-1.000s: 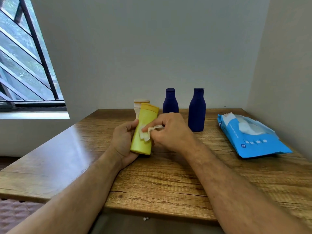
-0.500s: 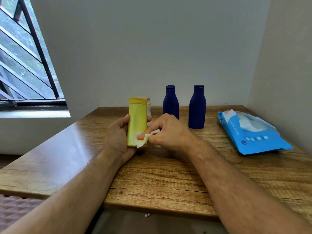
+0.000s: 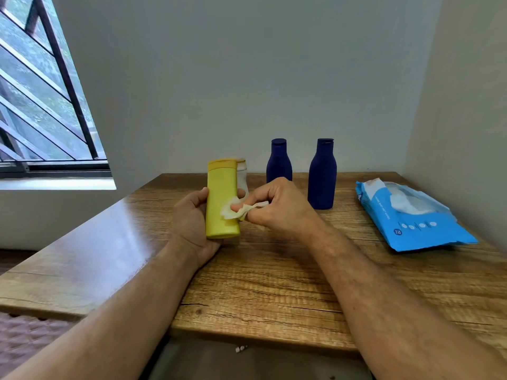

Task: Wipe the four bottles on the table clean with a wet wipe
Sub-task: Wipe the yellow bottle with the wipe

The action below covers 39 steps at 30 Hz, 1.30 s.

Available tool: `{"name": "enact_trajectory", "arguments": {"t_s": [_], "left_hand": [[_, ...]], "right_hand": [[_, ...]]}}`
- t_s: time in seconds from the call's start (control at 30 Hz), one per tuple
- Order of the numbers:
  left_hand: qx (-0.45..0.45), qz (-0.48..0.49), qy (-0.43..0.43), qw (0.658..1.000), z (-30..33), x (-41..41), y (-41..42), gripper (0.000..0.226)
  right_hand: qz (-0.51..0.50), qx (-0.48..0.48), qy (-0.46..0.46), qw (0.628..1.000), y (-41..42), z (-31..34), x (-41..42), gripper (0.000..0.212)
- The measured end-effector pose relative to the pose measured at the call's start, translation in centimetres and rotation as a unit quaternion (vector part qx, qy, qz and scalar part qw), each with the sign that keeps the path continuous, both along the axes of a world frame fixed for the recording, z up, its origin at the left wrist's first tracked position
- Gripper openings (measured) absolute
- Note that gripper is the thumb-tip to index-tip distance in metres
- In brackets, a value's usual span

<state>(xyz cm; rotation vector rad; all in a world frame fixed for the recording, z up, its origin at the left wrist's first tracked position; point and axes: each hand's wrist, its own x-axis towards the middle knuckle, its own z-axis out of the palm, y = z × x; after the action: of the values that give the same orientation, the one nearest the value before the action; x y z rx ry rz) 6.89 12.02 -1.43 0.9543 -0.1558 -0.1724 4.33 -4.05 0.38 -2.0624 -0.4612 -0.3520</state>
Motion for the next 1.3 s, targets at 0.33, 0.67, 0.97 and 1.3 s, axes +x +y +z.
{"name": "enact_trajectory", "arguments": {"t_s": [0.33, 0.67, 0.97, 1.3], "left_hand": [[0.094, -0.005, -0.052, 0.994, -0.3, -0.3, -0.7, 0.038], [-0.019, 0.037, -0.049, 0.998, -0.4, 0.2, 0.3, 0.048], [0.06, -0.009, -0.027, 0.998, -0.4, -0.1, -0.5, 0.041], [0.011, -0.024, 0.04, 0.999, -0.3, 0.2, -0.1, 0.047]], "right_hand": [[-0.094, 0.07, -0.102, 0.988, 0.5, 0.0, 0.0, 0.02], [0.05, -0.039, 0.023, 0.998, 1.2, -0.4, -0.6, 0.014], [-0.045, 0.057, -0.101, 0.992, 0.9, -0.6, -0.2, 0.021], [0.039, -0.075, -0.002, 0.996, 1.7, -0.6, -0.8, 0.011]]}}
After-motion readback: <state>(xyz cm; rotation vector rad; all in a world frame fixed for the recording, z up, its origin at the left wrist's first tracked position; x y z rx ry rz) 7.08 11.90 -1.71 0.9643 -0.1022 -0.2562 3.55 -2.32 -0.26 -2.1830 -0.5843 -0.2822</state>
